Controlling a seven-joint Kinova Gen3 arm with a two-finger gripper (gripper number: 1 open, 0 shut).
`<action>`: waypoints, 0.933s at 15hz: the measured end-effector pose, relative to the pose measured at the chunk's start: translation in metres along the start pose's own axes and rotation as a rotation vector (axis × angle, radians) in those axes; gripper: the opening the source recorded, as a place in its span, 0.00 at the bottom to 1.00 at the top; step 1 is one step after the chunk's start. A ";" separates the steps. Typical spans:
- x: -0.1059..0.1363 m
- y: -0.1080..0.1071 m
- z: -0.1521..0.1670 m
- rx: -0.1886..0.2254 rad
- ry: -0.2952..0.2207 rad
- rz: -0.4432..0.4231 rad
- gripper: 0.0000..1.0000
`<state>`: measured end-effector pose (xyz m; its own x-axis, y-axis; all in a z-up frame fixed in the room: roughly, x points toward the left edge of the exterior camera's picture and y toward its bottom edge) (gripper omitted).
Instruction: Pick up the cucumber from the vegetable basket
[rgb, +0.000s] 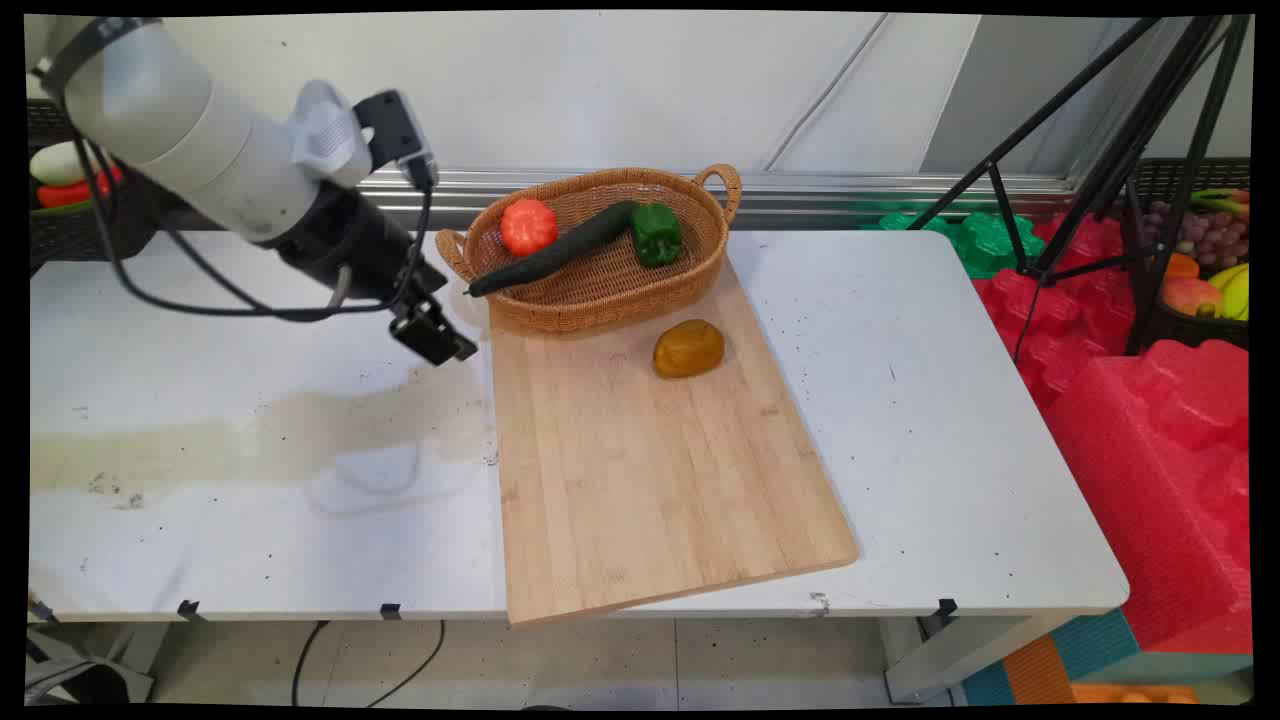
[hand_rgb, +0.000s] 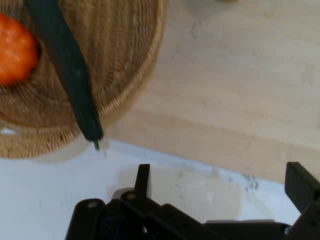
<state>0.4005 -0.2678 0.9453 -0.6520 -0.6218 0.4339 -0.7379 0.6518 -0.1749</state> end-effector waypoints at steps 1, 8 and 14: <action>0.005 -0.001 0.000 0.003 0.007 -0.005 1.00; 0.066 -0.026 0.015 0.050 0.073 -0.062 1.00; 0.112 -0.066 0.062 0.131 0.073 -0.152 1.00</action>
<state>0.3657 -0.4075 0.9501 -0.5208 -0.6726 0.5257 -0.8462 0.4880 -0.2140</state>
